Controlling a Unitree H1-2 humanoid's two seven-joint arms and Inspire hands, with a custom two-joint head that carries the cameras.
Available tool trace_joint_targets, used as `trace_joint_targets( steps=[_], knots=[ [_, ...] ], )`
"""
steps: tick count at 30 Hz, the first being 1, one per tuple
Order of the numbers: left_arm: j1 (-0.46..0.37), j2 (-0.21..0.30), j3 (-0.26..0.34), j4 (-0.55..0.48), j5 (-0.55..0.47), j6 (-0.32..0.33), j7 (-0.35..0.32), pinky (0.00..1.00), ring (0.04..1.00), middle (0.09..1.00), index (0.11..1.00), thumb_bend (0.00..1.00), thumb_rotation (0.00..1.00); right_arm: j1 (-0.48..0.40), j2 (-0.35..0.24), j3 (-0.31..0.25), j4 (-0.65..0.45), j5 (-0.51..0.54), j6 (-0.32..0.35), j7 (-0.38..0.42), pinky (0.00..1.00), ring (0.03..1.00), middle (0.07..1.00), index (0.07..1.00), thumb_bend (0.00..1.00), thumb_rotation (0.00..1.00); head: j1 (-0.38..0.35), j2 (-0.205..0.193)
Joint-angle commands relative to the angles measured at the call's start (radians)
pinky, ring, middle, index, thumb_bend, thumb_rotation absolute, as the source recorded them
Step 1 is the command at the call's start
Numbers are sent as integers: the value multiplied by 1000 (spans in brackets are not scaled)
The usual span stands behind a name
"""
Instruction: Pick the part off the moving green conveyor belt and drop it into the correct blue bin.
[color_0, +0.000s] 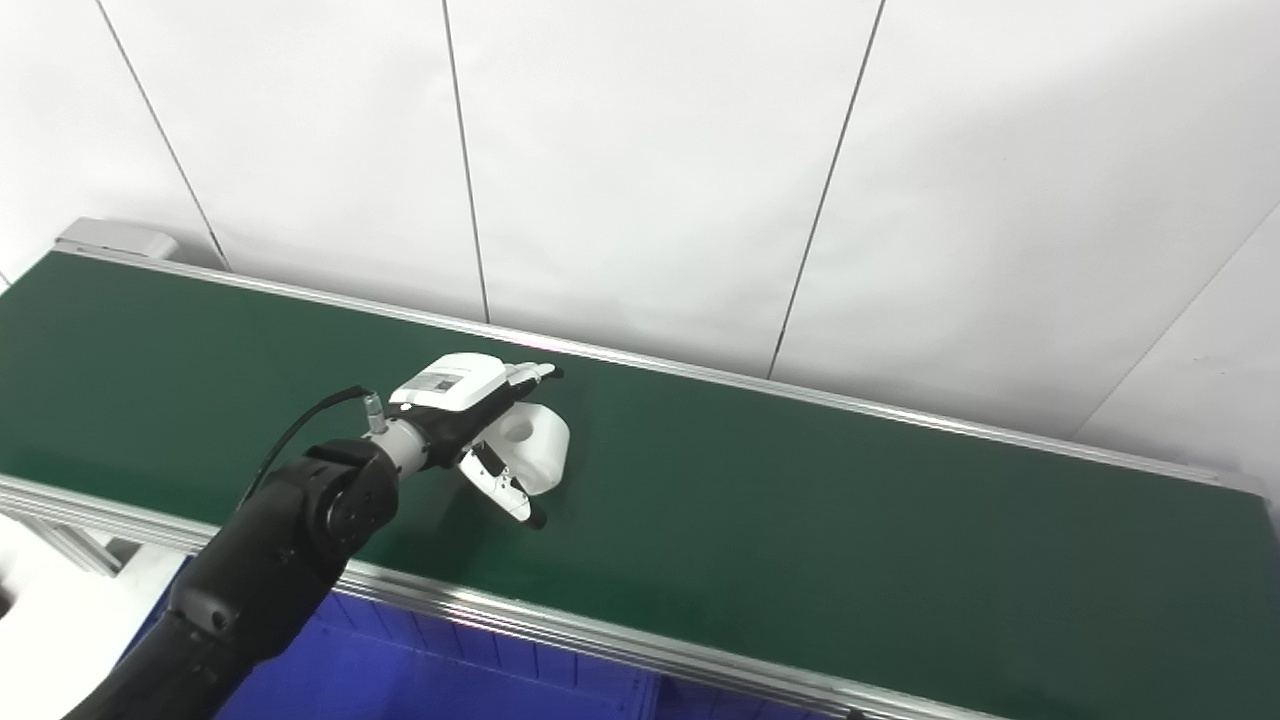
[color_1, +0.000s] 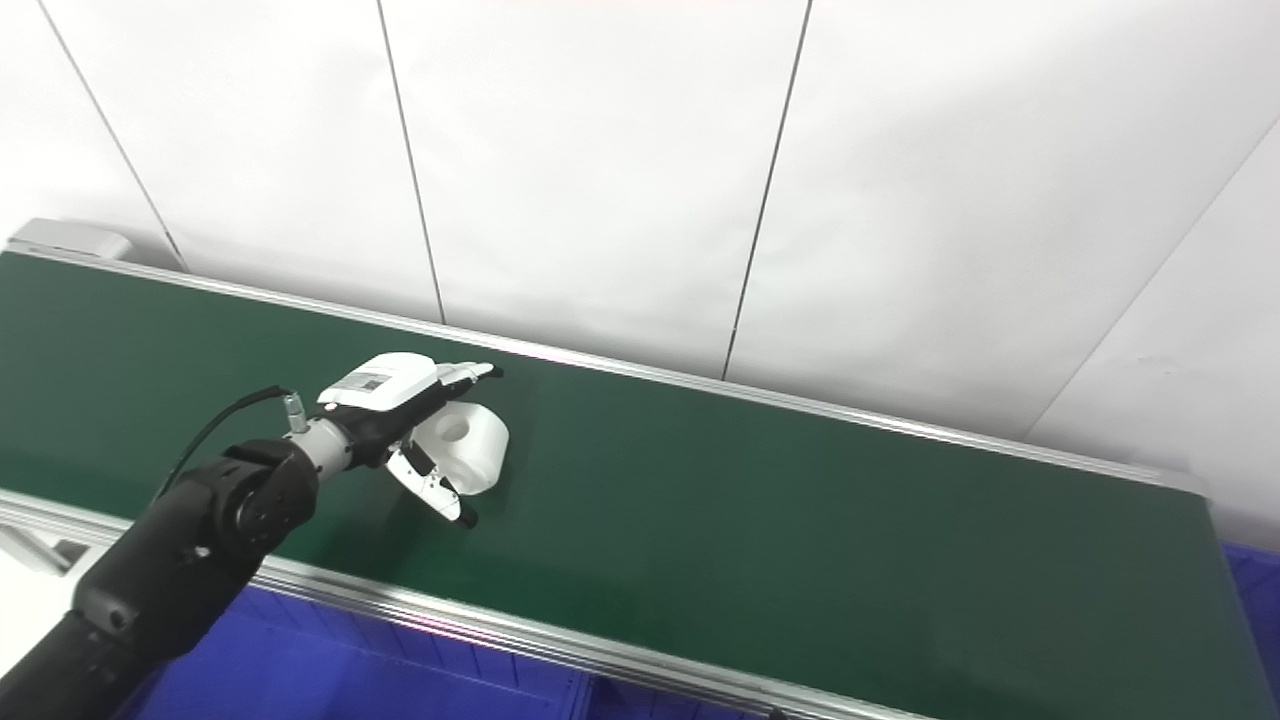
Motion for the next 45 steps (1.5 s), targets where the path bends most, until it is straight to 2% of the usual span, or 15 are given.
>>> trace_joint_targets(
  steps=[1,3,5,7,8,9,11,12,14,15,16,21,35,39,45],
  knots=[
    [-46,23,-7,-10,20,5,-4,953,930,933,924,998,448,12,6,7,-38,3,-37,7,1000,1000,1000,1000,759,1000,1,0],
    [-47,23,-25,-13,45,18,-10,956,923,919,904,984,416,13,5,8,-41,4,-33,7,1000,1000,1000,1000,757,1000,-1,2],
    [-43,17,-36,-8,83,11,34,929,894,876,854,962,321,15,6,9,-44,5,-30,7,1000,1000,1000,1000,758,1000,-1,3],
    [-35,6,-38,21,131,-26,155,837,814,787,774,954,206,17,7,10,-46,4,-29,5,1000,1000,1000,1000,760,1000,-1,4],
    [-32,-4,-32,48,136,-57,241,771,751,724,717,951,121,18,8,11,-47,4,-30,4,1000,1000,1000,1000,763,1000,-2,6],
    [-32,-13,-29,77,146,-85,324,738,719,694,688,950,79,18,8,12,-48,4,-30,5,1000,1000,1000,1000,765,1000,-3,5],
    [-34,-21,-28,115,153,-120,419,628,609,610,610,902,20,19,8,13,-50,6,-27,6,1000,1000,1000,1000,767,1000,-3,6],
    [-37,-22,-31,126,156,-131,447,572,553,530,544,680,8,20,8,14,-51,6,-25,5,1000,1000,1000,1000,768,1000,-3,6],
    [-40,-21,-36,136,158,-143,472,518,483,471,509,566,2,21,8,15,-54,4,-23,5,1000,1000,1000,1000,767,1000,-3,7],
    [-41,-21,-38,136,158,-145,475,492,460,461,499,543,0,22,8,15,-54,5,-24,5,1000,1000,1000,1000,767,1000,-3,8],
    [-41,-21,-38,134,157,-144,472,505,480,481,489,530,0,23,8,16,-55,6,-24,5,1000,1000,1000,1000,768,1000,-3,8],
    [-37,-21,-39,115,140,-139,434,526,523,502,486,524,0,24,8,18,-56,15,-27,7,1000,1000,1000,1000,769,1000,-4,10],
    [-13,-18,-27,58,83,-146,381,494,527,492,500,524,0,31,12,24,-71,13,-13,2,1000,1000,1000,1000,769,1000,-1,21],
    [15,-9,5,-43,53,-122,344,520,546,506,489,524,0,32,11,26,-91,11,11,1,1000,1000,1000,1000,773,1000,20,42],
    [109,27,90,-304,-1,-67,225,528,579,509,488,523,0,38,9,27,-134,16,38,1,1000,1000,1000,1000,762,1000,59,92]
  ],
)
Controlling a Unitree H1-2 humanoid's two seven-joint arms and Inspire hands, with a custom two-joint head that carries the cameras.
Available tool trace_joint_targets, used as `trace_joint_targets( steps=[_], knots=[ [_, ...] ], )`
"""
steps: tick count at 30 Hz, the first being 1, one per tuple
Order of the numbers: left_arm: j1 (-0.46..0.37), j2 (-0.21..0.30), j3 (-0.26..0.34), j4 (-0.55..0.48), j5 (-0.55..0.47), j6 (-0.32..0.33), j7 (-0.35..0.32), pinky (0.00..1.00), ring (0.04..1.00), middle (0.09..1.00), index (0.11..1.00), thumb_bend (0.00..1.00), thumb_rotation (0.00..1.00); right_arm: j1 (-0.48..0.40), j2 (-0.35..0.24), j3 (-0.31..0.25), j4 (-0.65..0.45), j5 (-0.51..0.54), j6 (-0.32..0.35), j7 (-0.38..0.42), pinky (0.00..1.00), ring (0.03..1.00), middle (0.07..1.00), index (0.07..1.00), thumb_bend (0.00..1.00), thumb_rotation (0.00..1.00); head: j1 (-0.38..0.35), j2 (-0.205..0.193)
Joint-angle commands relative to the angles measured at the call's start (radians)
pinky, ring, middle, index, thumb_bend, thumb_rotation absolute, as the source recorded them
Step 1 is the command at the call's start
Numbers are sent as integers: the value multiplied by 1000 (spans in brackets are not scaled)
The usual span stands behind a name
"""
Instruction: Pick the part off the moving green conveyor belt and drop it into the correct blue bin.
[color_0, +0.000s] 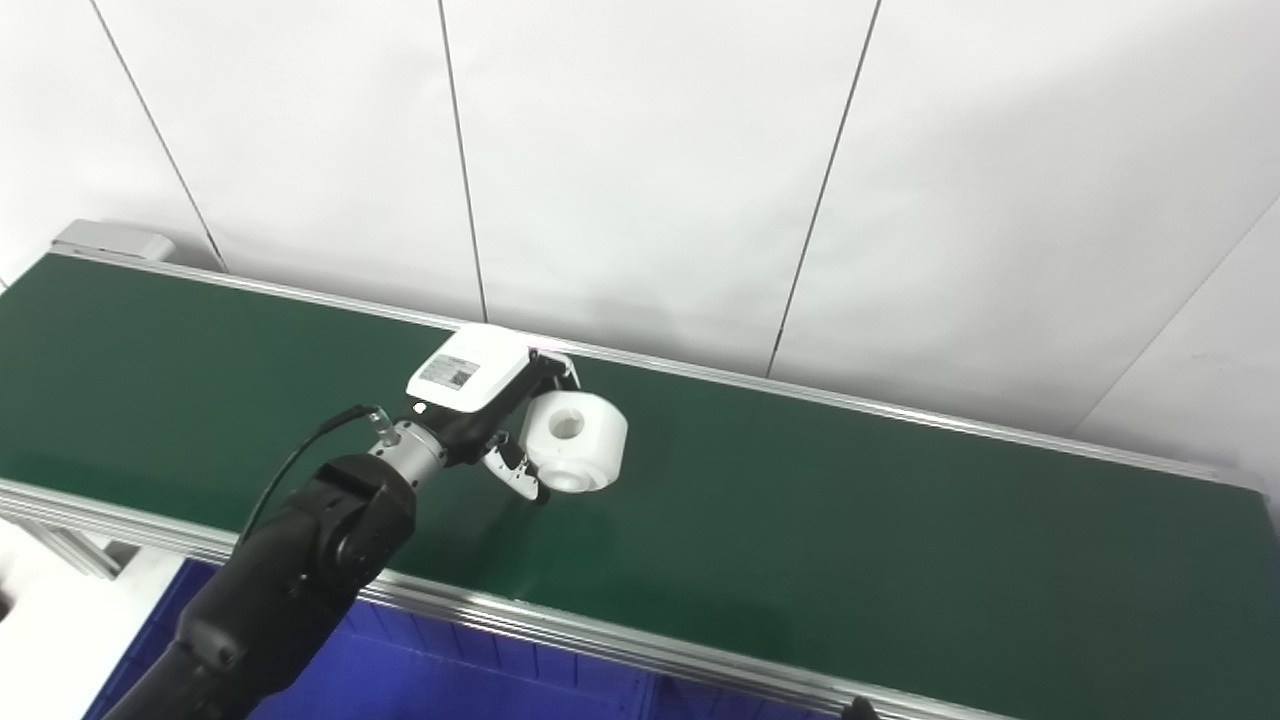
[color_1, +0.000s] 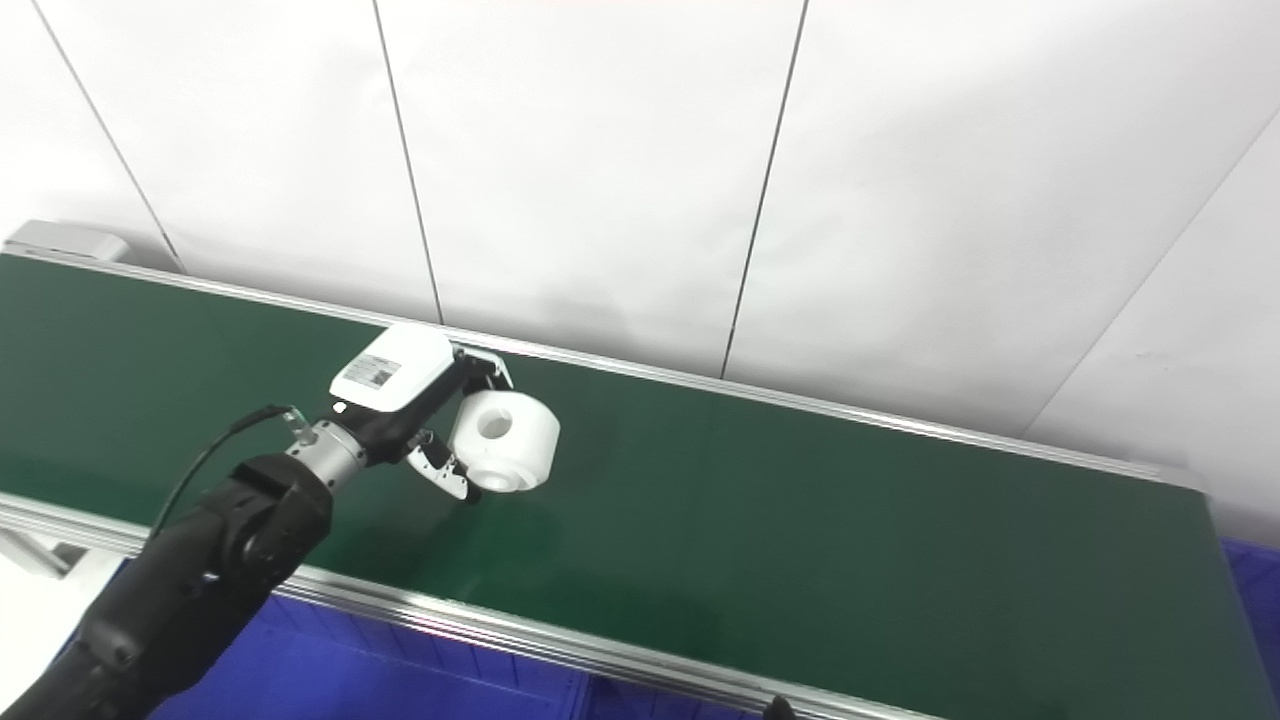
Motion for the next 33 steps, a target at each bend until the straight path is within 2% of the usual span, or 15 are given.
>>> trace_joint_targets(
  steps=[1,2,3,4,6,7,10,15,20,22,23,28,33],
  knots=[
    [29,41,48,-104,-22,26,-27,528,582,509,488,523,0,13,4,5,-49,9,10,5,1000,1000,1000,1000,761,1000,20,19],
    [47,44,62,-142,-25,35,-42,522,582,511,487,522,0,14,4,4,-56,12,16,6,1000,1000,1000,1000,767,1000,20,19],
    [74,48,81,-188,-39,41,-55,519,582,512,486,522,0,17,1,4,-71,16,28,6,1000,1000,1000,1000,769,1000,42,39],
    [104,50,101,-230,-52,50,-68,480,543,497,493,523,0,18,-1,5,-81,22,35,9,1000,1000,1000,1000,766,1000,42,39],
    [168,47,137,-313,-69,73,-95,459,528,493,496,523,0,16,-9,2,-98,32,45,13,1000,1000,1000,1000,767,1000,76,77],
    [197,45,151,-343,-72,79,-103,447,514,487,498,523,0,15,-12,0,-102,40,46,15,1000,1000,1000,1000,771,1000,79,80],
    [292,30,187,-421,-88,108,-130,423,483,467,508,523,0,13,-21,-2,-120,64,64,21,1000,1000,1000,1000,778,1000,116,111],
    [441,7,216,-510,-65,154,-188,413,469,461,508,522,0,13,-31,2,-148,87,99,26,1000,1000,1000,1000,792,1000,142,135],
    [568,-34,219,-548,-36,150,-197,481,570,505,489,521,0,16,-32,6,-177,93,125,27,1000,1000,1000,1000,770,1000,163,165],
    [597,-47,216,-547,-22,143,-199,519,625,632,493,517,37,17,-32,8,-189,94,135,27,1000,1000,1000,1000,765,1000,168,178],
    [608,-53,215,-545,-14,139,-199,526,630,647,493,516,42,18,-32,9,-195,94,140,27,1000,1000,1000,1000,766,1000,168,178],
    [632,-63,196,-520,6,128,-207,515,615,659,494,515,45,16,-37,13,-215,95,162,30,1000,1000,1000,1000,770,1000,162,182],
    [624,-59,178,-470,28,85,-181,508,584,629,495,516,45,16,-40,11,-218,96,168,30,1000,1000,1000,1000,774,1000,147,180]
  ],
)
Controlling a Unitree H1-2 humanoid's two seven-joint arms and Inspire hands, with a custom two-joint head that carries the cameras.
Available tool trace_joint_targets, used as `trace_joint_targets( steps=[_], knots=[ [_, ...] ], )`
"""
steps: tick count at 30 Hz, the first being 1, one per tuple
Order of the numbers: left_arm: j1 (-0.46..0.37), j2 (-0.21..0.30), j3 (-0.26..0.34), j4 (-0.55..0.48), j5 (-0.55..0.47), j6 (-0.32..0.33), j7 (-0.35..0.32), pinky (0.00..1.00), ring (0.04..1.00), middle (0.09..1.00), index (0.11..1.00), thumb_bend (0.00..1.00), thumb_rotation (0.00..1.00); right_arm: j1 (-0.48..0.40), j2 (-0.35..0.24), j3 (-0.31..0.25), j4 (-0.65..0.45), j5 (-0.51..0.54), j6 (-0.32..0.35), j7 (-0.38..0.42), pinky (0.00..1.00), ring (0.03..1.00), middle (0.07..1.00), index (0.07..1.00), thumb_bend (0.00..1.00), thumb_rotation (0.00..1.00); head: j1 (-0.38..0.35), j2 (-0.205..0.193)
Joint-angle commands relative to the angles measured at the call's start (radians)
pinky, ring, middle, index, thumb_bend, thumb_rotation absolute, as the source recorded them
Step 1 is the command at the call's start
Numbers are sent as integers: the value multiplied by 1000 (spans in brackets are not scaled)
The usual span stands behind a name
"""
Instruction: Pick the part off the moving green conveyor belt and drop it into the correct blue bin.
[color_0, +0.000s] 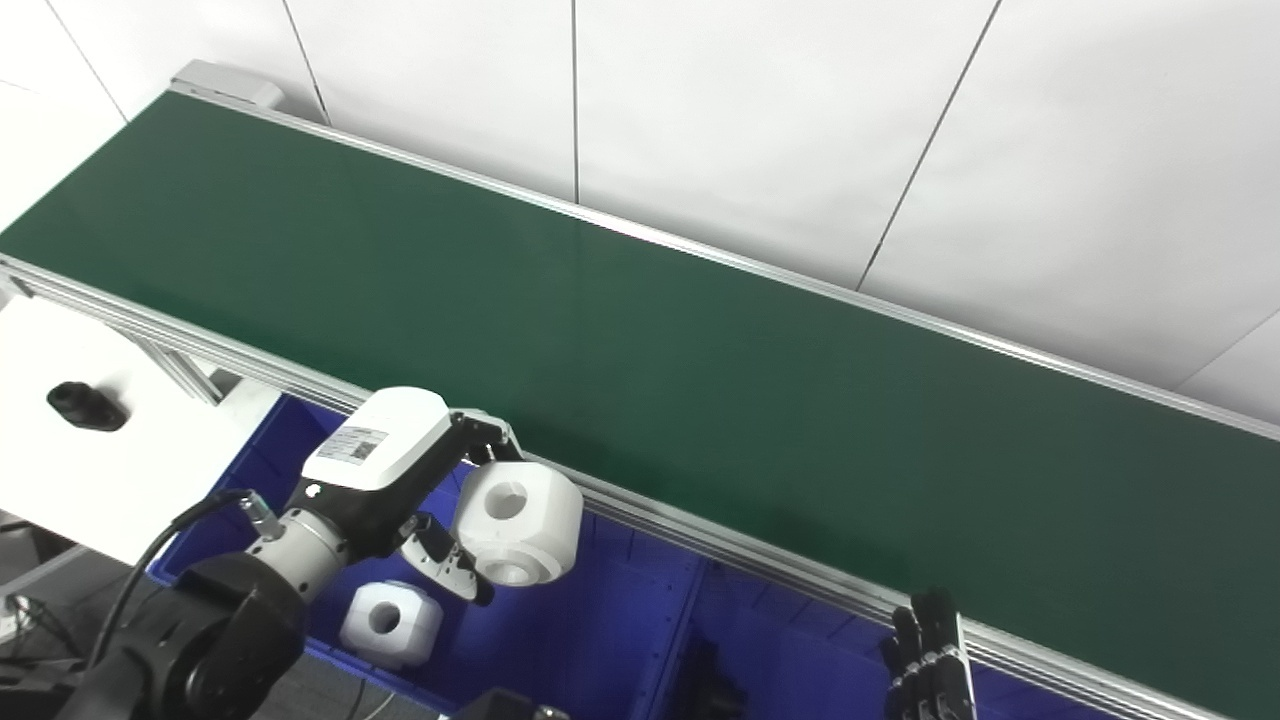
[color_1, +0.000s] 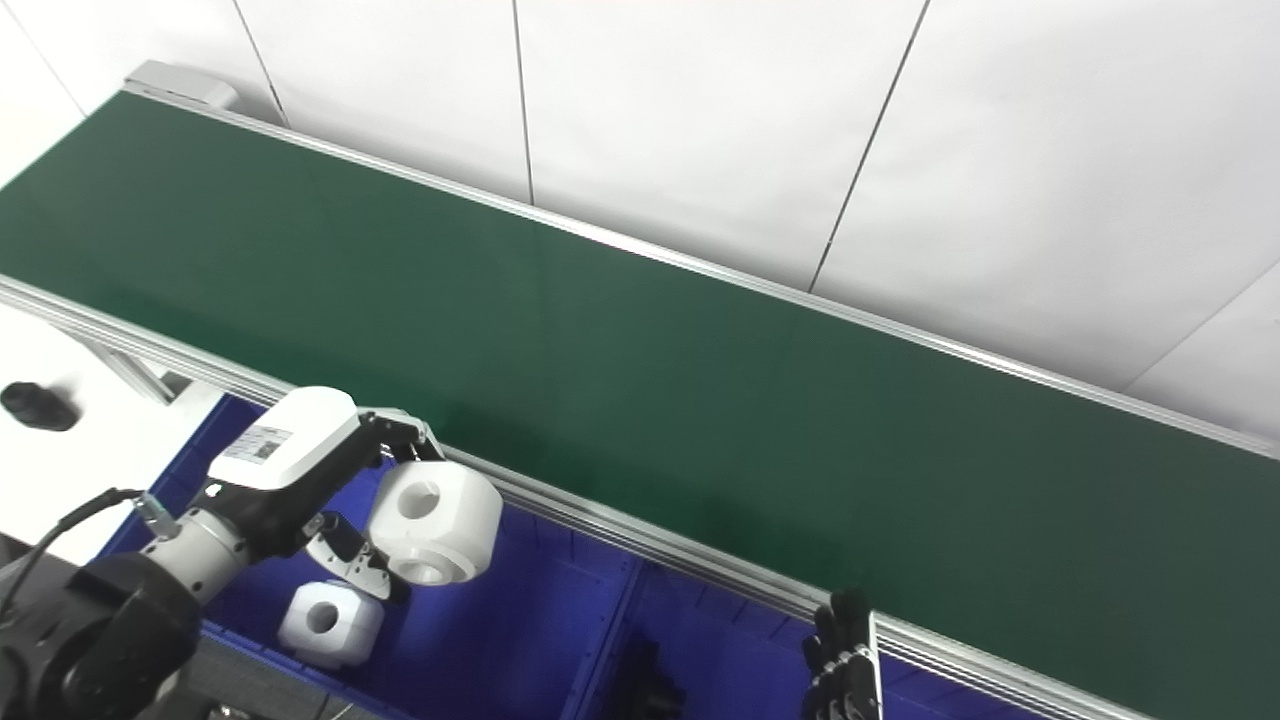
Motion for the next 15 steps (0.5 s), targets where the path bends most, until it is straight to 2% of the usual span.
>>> trace_joint_targets(
  steps=[1,7,8,9,10,13,15],
  knots=[
    [-11,5,-2,3,18,-49,45,504,570,621,495,516,44,9,0,3,-40,11,5,11,1000,1000,1000,1000,776,1000,-1,0],
    [-26,0,-30,51,77,-77,54,517,554,609,495,518,48,5,-7,1,-42,20,8,17,1000,1000,1000,1000,767,1000,-2,-1],
    [-27,12,-39,51,93,-74,27,534,570,618,528,584,57,4,-8,0,-42,22,8,18,1000,1000,1000,1000,764,1000,-3,0],
    [-28,20,-46,51,104,-72,7,576,615,644,617,763,81,3,-9,0,-43,23,9,19,1000,1000,1000,1000,761,997,-4,0],
    [-31,30,-54,47,121,-60,-33,580,619,647,626,781,84,1,-10,0,-42,24,8,20,1000,1000,1000,1000,761,997,-7,0],
    [-37,44,-64,31,160,-33,-121,676,706,726,715,912,249,-1,-11,-2,-39,26,6,22,1000,1000,1000,1000,763,987,-13,-1],
    [-38,53,-71,17,204,-31,-170,789,810,835,811,987,412,-2,-14,-4,-40,24,6,23,1000,1000,1000,1000,764,983,-14,-1]
  ],
)
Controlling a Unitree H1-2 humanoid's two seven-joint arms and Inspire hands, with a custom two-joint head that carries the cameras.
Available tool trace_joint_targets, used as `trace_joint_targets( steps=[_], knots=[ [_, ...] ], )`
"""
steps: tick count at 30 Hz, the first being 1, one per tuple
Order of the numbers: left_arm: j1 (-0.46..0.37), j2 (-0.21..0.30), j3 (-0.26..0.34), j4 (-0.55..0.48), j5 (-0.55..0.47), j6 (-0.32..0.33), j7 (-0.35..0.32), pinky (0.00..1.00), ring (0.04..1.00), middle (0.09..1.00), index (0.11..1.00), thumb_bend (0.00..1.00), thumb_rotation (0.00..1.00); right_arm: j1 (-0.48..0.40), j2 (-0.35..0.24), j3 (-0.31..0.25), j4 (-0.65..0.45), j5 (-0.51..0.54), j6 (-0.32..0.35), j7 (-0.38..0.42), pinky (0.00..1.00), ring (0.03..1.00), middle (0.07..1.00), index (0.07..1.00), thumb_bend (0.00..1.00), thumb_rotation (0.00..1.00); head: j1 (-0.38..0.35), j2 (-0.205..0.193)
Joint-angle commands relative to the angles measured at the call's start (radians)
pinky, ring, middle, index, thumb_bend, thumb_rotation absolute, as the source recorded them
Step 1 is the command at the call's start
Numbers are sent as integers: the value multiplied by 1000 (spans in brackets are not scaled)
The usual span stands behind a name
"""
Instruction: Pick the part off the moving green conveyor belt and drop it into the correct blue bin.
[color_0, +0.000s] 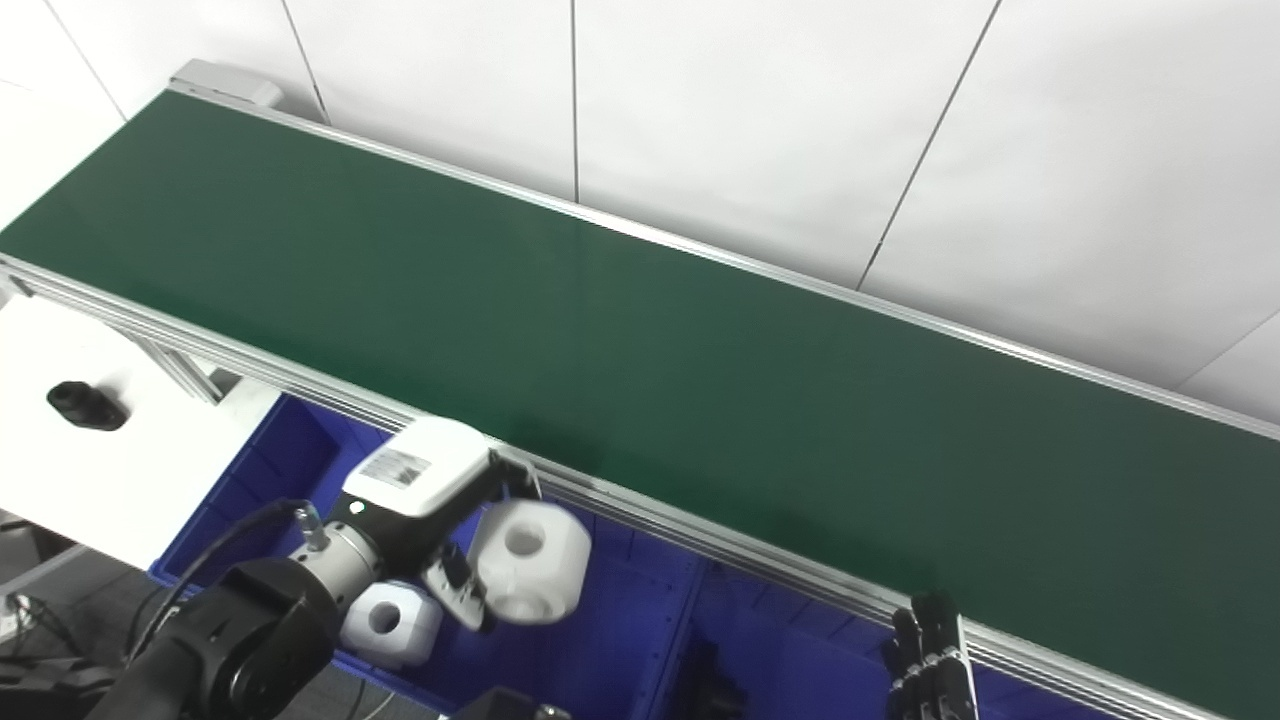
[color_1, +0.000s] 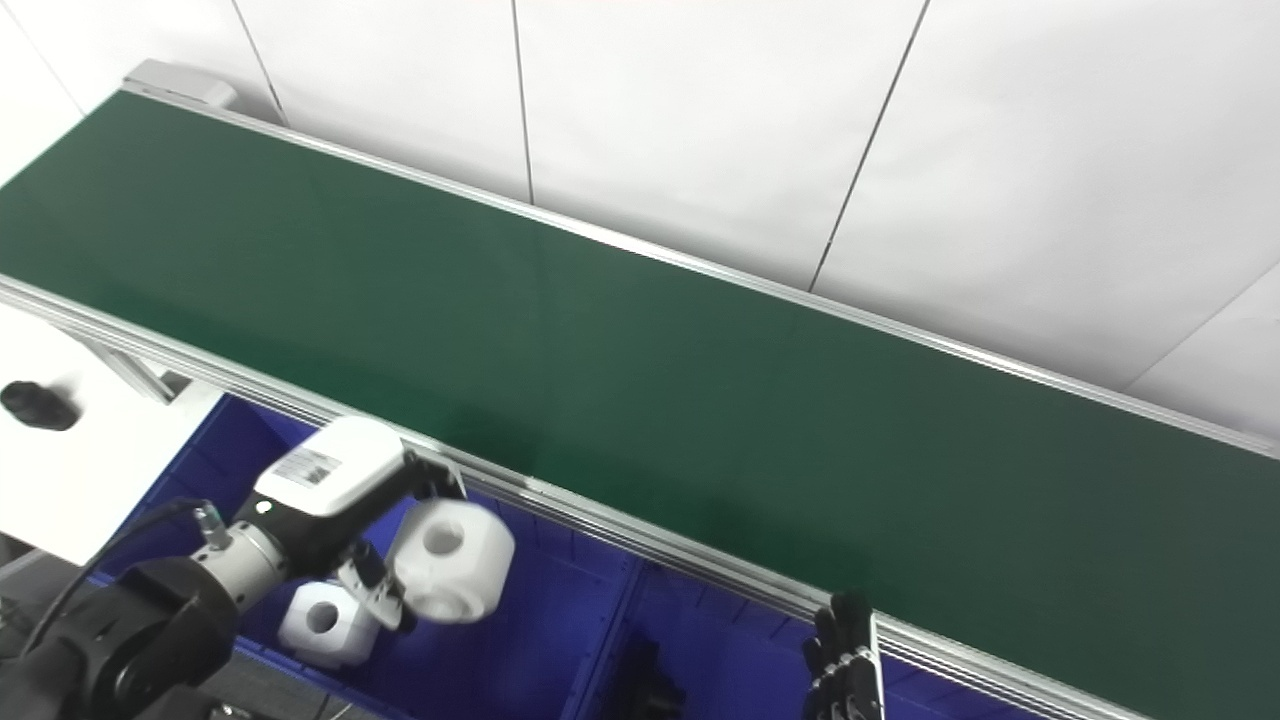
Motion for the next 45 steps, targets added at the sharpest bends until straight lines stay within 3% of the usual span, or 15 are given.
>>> trace_joint_targets(
  steps=[1,5,15,20,23,26,27,28,30,33,35,36,39,42,45],
  knots=[
    [-8,27,0,-43,47,2,-35,856,856,880,859,997,476,1,-4,0,-37,3,0,12,1000,1000,1000,1000,761,985,1,0],
    [-8,25,1,-61,77,-1,-85,928,903,927,923,1000,548,0,-9,-4,-36,2,-2,13,1000,1000,1000,1000,761,979,-3,1],
    [0,10,25,-105,36,1,-111,911,906,936,961,1000,569,4,-10,-8,-45,0,9,11,1000,996,1000,1000,768,951,-20,6],
    [15,-45,96,-172,-268,24,-46,889,909,949,965,1000,598,4,3,-4,-37,-11,1,4,988,988,998,1000,757,935,-101,22],
    [25,-94,126,-216,-453,52,-16,814,907,966,983,1000,634,9,16,6,-38,-43,-1,-6,969,978,993,1000,766,932,-148,29],
    [32,-160,132,-254,-654,69,32,819,959,993,997,1000,671,17,36,28,-48,-93,13,-17,956,971,989,1000,771,933,-294,47],
    [33,-172,133,-259,-690,69,44,852,984,997,999,998,692,19,42,34,-50,-106,17,-22,950,967,987,1000,772,933,-294,47],
    [38,-207,125,-253,-724,55,71,864,992,999,1000,996,700,23,57,45,-53,-127,25,-31,947,966,986,1000,773,933,-367,55],
    [52,-266,106,-237,-772,46,113,965,998,1000,1000,1000,794,29,88,67,-59,-172,39,-53,928,951,972,1000,800,920,-444,58],
    [74,-307,96,-201,-852,58,151,997,1000,1000,1000,1000,876,35,130,102,-60,-222,61,-78,924,948,967,1000,801,913,-562,61],
    [94,-333,88,-143,-882,32,171,1000,1000,1000,1000,1000,871,36,157,126,-55,-250,73,-95,933,948,965,1000,792,900,-637,52],
    [102,-340,80,-107,-887,10,181,1000,1000,1000,1000,1000,877,35,166,136,-53,-261,78,-104,943,950,966,1000,792,897,-637,52],
    [111,-322,58,27,-852,-94,207,1000,1000,1000,1000,996,901,31,190,163,-34,-277,80,-128,961,958,969,1000,811,898,-714,24],
    [86,-286,42,193,-774,-249,247,1000,1000,1000,1000,914,860,22,206,180,-14,-274,73,-147,987,971,980,1000,813,888,-731,20],
    [64,-278,34,255,-767,-300,264,1000,1000,1000,1000,900,826,15,209,188,-11,-279,75,-162,998,983,990,1000,810,898,-742,23]
  ],
)
